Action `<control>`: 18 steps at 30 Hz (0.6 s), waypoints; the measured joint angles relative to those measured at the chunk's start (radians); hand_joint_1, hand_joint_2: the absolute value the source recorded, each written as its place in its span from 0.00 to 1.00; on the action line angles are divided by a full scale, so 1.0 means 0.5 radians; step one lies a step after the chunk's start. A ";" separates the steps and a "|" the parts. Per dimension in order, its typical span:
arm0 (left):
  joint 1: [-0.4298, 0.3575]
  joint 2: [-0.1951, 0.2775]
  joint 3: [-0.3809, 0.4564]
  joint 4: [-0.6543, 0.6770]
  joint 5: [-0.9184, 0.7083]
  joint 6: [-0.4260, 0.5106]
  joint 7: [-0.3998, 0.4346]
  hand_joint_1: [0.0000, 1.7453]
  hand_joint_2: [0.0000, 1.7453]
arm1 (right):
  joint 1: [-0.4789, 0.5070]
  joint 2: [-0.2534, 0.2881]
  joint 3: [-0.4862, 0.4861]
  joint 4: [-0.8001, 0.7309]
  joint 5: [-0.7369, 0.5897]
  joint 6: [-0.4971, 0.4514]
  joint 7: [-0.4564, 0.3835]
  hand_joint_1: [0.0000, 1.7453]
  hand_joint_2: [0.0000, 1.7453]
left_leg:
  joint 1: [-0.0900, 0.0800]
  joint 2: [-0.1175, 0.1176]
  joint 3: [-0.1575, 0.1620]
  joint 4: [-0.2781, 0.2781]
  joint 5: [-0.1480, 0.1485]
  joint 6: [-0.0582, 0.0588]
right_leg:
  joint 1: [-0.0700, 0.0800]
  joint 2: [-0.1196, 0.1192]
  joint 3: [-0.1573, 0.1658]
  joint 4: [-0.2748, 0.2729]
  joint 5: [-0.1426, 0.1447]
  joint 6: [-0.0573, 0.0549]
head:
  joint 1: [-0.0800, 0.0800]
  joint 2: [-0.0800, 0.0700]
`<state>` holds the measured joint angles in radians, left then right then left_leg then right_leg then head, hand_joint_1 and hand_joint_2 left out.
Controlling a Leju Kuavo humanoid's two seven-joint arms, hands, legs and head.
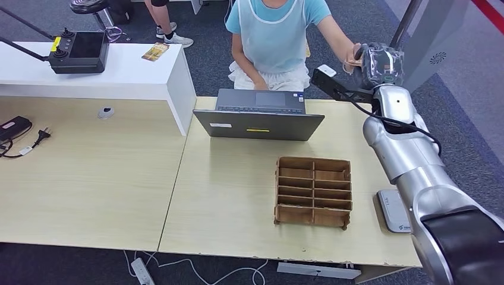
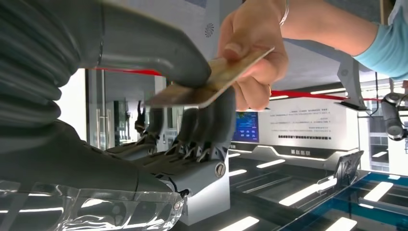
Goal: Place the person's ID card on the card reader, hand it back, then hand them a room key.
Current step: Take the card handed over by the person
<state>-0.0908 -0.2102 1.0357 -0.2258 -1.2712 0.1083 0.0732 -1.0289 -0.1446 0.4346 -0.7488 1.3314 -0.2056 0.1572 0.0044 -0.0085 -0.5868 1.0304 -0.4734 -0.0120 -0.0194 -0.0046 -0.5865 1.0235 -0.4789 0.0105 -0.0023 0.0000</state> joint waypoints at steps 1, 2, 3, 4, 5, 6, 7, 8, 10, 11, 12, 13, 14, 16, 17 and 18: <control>0.000 0.000 0.000 0.000 -0.001 0.000 0.000 0.00 0.00 | 0.000 0.000 -0.002 0.000 0.000 -0.004 -0.001 1.00 1.00 | 0.000 0.000 0.000 0.000 0.000 0.000 | 0.000 0.000 0.000 0.000 0.000 0.000 | 0.000 0.000; 0.000 0.000 0.000 0.000 -0.001 0.000 0.000 0.00 0.00 | 0.001 0.000 -0.003 0.000 0.000 -0.009 -0.002 1.00 1.00 | 0.000 0.000 0.000 0.000 0.000 0.000 | 0.000 0.000 0.000 0.000 0.000 0.000 | 0.000 0.000; 0.000 0.000 0.000 0.000 -0.001 0.000 0.000 0.00 0.00 | 0.001 0.000 -0.004 0.000 -0.001 -0.015 -0.003 1.00 1.00 | 0.000 0.000 0.000 0.000 0.000 0.000 | 0.000 0.000 0.000 0.000 0.000 0.000 | 0.000 0.000; 0.000 0.000 0.000 0.000 -0.001 0.000 0.000 0.00 0.00 | 0.002 0.000 -0.005 -0.001 -0.001 -0.020 -0.003 1.00 1.00 | 0.000 0.000 0.000 0.000 0.000 0.000 | 0.000 0.000 0.000 0.000 0.000 0.000 | 0.000 0.000; 0.000 0.000 0.000 0.000 -0.001 0.000 0.000 0.00 0.00 | 0.003 0.000 -0.005 -0.001 -0.002 -0.024 -0.004 1.00 1.00 | 0.000 0.000 0.000 0.000 0.000 0.000 | 0.000 0.000 0.000 0.000 0.000 0.000 | 0.000 0.000; 0.000 0.000 0.000 0.000 -0.001 0.000 0.000 0.00 0.00 | 0.003 0.000 -0.006 -0.001 -0.002 -0.027 -0.005 1.00 1.00 | 0.000 0.000 0.000 0.000 0.000 0.000 | 0.000 0.000 0.000 0.000 0.000 0.000 | 0.000 0.000; 0.001 0.000 0.000 0.000 -0.002 0.001 0.000 0.00 0.00 | 0.004 0.000 -0.006 -0.002 -0.003 -0.028 -0.005 1.00 1.00 | 0.000 0.000 0.000 0.000 0.000 0.000 | 0.000 0.000 0.000 0.000 0.000 0.000 | 0.000 0.000; 0.001 0.000 0.000 0.000 -0.003 0.001 0.000 0.00 0.00 | 0.005 0.000 -0.006 -0.003 -0.003 -0.029 -0.006 1.00 1.00 | 0.000 0.000 0.000 0.000 0.000 0.000 | 0.000 0.000 0.000 0.000 0.000 0.000 | 0.000 0.000; 0.001 0.000 0.000 0.000 -0.004 0.001 0.000 0.00 0.00 | 0.007 0.000 -0.007 -0.005 -0.006 -0.032 -0.011 1.00 1.00 | 0.000 0.000 0.000 0.000 0.000 0.000 | 0.000 0.000 0.000 0.000 0.000 0.000 | 0.000 0.000; 0.001 0.000 0.000 0.000 -0.004 0.001 0.000 0.00 0.00 | 0.009 0.000 -0.008 -0.006 -0.007 -0.034 -0.015 1.00 1.00 | 0.000 0.000 0.000 0.000 0.000 0.000 | 0.000 0.000 0.000 0.000 0.000 0.000 | 0.000 0.000; 0.001 0.000 0.000 0.000 -0.005 0.001 0.000 0.00 0.00 | 0.011 0.000 -0.009 -0.007 -0.009 -0.037 -0.019 1.00 1.00 | 0.000 0.000 0.000 0.000 0.000 0.000 | 0.000 0.000 0.000 0.000 0.000 0.000 | 0.000 0.000; 0.001 0.000 0.000 0.000 -0.005 0.001 0.000 0.00 0.00 | 0.013 0.000 -0.011 -0.008 -0.011 -0.041 -0.023 1.00 1.00 | 0.000 0.000 0.000 0.000 0.000 0.000 | 0.000 0.000 0.000 0.000 0.000 0.000 | 0.000 0.000; 0.001 0.000 0.000 0.000 -0.006 0.001 0.000 0.00 0.00 | 0.015 0.000 -0.014 -0.010 -0.015 -0.047 -0.026 1.00 1.00 | 0.000 0.000 0.000 0.000 0.000 0.000 | 0.000 0.000 0.000 0.000 0.000 0.000 | 0.000 0.000; 0.001 0.000 0.000 0.000 -0.006 0.001 0.000 0.00 0.00 | 0.025 0.000 -0.024 -0.019 -0.030 -0.074 -0.034 1.00 1.00 | 0.000 0.000 0.000 0.000 0.000 0.000 | 0.000 0.000 0.000 0.000 0.000 0.000 | 0.000 0.000; 0.001 0.000 0.000 0.000 -0.007 0.001 0.000 0.00 0.00 | 0.032 0.000 -0.032 -0.027 -0.040 -0.091 -0.039 1.00 1.00 | 0.000 0.000 0.000 0.000 0.000 0.000 | 0.000 0.000 0.000 0.000 0.000 0.000 | 0.000 0.000; 0.001 0.000 0.000 0.000 -0.007 0.001 0.000 0.00 0.00 | 0.039 0.000 -0.039 -0.036 -0.051 -0.109 -0.046 1.00 1.00 | 0.000 0.000 0.000 0.000 0.000 0.000 | 0.000 0.000 0.000 0.000 0.000 0.000 | 0.000 0.000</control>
<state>-0.0903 -0.2102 1.0357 -0.2258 -1.2745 0.1087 0.0732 -1.0093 -0.1444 0.4149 -0.7669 1.3058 -0.2603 0.1343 0.0044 -0.0087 -0.5870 1.0305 -0.4734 -0.0120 -0.0194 -0.0048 -0.5864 1.0234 -0.4789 0.0105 -0.0023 0.0000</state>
